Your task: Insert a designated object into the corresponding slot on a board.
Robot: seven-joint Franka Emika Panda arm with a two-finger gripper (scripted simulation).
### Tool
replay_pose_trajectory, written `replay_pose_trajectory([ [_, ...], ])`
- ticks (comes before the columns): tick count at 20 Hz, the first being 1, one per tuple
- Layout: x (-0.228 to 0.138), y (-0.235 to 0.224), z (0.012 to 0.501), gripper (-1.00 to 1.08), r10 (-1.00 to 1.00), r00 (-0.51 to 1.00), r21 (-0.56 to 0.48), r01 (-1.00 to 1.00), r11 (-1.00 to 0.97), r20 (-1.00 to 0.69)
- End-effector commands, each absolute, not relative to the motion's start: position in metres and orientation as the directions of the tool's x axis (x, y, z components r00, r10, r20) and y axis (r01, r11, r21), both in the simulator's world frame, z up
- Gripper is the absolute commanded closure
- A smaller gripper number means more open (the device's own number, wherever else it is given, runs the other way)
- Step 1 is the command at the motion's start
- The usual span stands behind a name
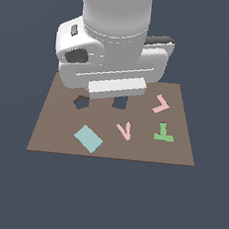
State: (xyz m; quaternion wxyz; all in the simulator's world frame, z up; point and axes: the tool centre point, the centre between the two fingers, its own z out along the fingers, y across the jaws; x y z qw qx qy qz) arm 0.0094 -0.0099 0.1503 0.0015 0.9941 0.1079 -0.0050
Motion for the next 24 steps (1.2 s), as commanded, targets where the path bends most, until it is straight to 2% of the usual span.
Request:
replay_pose_trajectory([
  [1, 0.014, -0.017, 0.142, -0.92, 0.266, 0.964, 0.001, 0.266, -0.964, -0.01],
  [14, 0.061, -0.056, 0.088, -0.92, 0.595, 0.804, -0.001, 0.595, -0.804, -0.003],
  [24, 0.092, -0.067, 0.06, -0.92, 0.742, 0.67, 0.0, 0.742, -0.67, -0.001],
])
